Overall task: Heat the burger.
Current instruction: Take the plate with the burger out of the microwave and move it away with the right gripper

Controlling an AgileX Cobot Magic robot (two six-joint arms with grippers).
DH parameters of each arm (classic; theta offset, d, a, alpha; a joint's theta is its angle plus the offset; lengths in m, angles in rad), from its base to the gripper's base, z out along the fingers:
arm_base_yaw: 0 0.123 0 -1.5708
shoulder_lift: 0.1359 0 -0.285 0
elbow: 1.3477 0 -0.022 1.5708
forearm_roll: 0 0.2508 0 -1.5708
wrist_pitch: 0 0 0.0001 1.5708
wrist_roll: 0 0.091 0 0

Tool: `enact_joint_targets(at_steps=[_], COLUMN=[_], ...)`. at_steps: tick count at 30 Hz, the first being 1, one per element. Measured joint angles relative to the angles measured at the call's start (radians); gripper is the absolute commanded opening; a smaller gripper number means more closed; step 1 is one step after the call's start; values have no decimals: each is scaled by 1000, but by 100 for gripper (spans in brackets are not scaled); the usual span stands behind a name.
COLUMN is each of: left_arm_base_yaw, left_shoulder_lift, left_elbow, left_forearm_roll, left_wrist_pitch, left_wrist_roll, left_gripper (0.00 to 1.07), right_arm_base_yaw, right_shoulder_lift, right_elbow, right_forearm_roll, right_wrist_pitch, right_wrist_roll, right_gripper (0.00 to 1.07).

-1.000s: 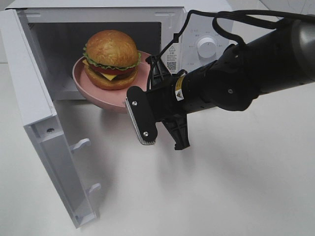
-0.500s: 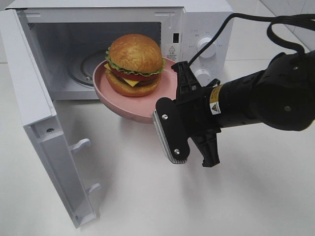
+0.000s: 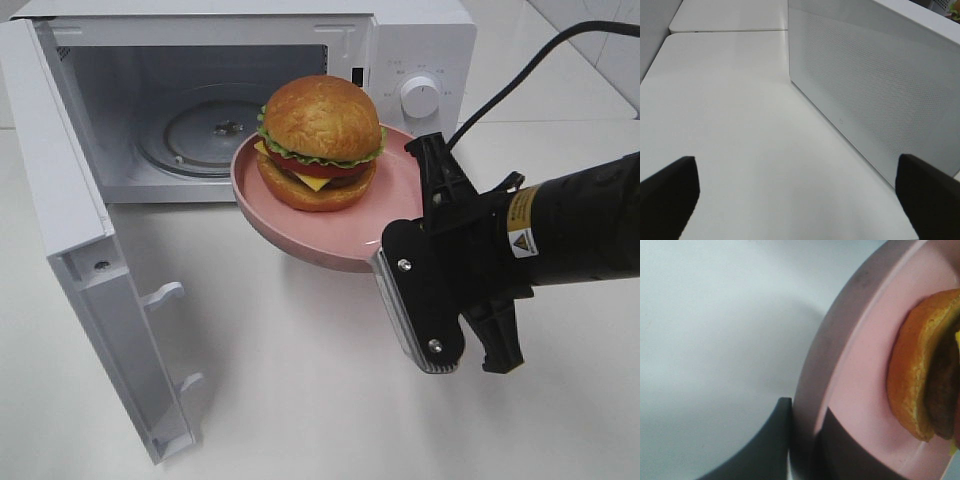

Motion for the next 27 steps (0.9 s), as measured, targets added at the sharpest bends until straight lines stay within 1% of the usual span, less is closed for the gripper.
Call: enact_joint_targets(at_steps=[6,8,14,16,19,21,27], left_arm_base_yaw=[0,0,0,0,0,0,0], left_shoulder_lift=[0,0,0,0,0,0,0], left_elbow=[0,0,0,0,0,0,0], left_forearm_roll=[0,0,0,0,0,0,0], left_wrist_pitch=[0,0,0,0,0,0,0], left_wrist_roll=[0,0,0,0,0,0,0], left_gripper=[100,100,100,100,100,100,100], right_arm_base_yaw=[0,0,0,0,0,0,0], right_shoulder_lift=[-73,-138,-196,-256,-273,-335,-406], right_elbow=[34,60,82,107,114,142,162], right_forearm_roll=[-43,-79,-115,-155,-161,-185,-203], right_wrist_pitch=[49,93,149,203,217,282,364], right_wrist_roll=[37,72,116,167,179,227,288], right_gripper=[0,0,0,0,0,0,0])
